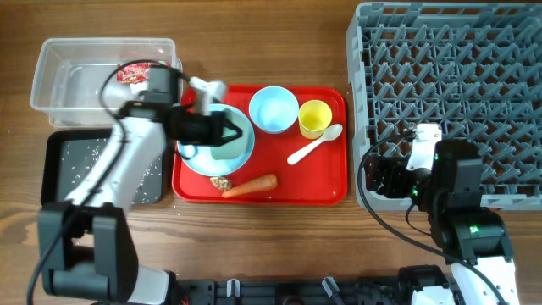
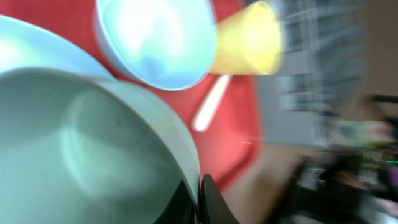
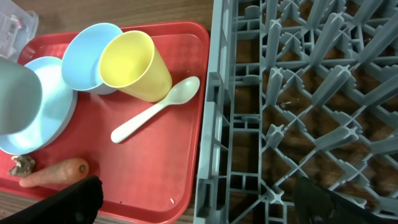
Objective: Sort waste into correct bins and load items into the dishwasher rack
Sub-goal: 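Set the empty green bowl back on the blue plate with the left gripper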
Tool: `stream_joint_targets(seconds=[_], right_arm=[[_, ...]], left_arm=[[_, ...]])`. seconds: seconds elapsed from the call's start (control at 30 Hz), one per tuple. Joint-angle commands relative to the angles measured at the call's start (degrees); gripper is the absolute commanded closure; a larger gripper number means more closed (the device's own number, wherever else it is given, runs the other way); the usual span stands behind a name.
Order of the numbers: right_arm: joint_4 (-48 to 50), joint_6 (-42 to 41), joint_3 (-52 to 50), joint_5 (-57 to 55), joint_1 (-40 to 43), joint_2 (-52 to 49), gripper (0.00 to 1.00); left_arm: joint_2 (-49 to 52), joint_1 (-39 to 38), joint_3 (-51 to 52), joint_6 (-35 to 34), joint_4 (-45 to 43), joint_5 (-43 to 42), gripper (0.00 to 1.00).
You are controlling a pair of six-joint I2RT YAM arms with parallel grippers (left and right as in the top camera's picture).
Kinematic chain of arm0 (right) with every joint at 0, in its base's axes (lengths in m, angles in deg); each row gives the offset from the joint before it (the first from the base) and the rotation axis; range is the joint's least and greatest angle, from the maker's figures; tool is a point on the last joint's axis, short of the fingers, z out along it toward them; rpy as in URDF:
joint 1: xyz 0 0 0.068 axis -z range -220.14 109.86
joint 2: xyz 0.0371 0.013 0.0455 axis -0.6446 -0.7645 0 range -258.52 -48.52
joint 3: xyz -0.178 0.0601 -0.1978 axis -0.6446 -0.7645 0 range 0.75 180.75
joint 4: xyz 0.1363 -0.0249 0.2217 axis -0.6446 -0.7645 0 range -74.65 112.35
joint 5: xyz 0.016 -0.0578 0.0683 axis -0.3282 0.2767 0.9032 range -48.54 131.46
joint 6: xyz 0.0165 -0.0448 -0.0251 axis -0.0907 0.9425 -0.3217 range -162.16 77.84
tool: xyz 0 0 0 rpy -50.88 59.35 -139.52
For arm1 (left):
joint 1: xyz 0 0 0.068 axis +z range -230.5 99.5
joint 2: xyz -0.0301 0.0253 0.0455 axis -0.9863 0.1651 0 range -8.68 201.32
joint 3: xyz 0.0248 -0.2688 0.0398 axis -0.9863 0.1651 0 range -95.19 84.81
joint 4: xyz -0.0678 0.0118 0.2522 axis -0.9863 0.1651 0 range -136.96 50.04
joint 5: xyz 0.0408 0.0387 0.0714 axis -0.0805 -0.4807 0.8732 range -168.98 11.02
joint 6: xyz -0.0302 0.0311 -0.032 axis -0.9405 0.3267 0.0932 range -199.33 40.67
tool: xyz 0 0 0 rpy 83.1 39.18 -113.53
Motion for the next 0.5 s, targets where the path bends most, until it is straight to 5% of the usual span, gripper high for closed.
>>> stream_joint_targets(seconds=[0.0,0.33,0.4,0.47], right_arm=[[-0.2,-0.61,1.55,0.79,-0.11,-0.09,0.0],[-0.48,-0.59,1.55,0.79,-0.11,-0.09,0.0],[-0.48,-0.59,1.55,0.79,-0.11,-0.09,0.0],[-0.48,-0.59,1.55,0.79,-0.11,-0.09,0.0]], left_arm=[[-0.76,-8.87,-0.74,-10.99,-2.21,27.93,0.96],[4.52,-16.85,-0.7,-17.44,-2.43,35.93,0.94],[4.5,-17.42,-0.7,-17.4,-2.47,35.85,0.88],[4.44,-17.51,-0.87,-16.98,-2.64,35.87,0.67]])
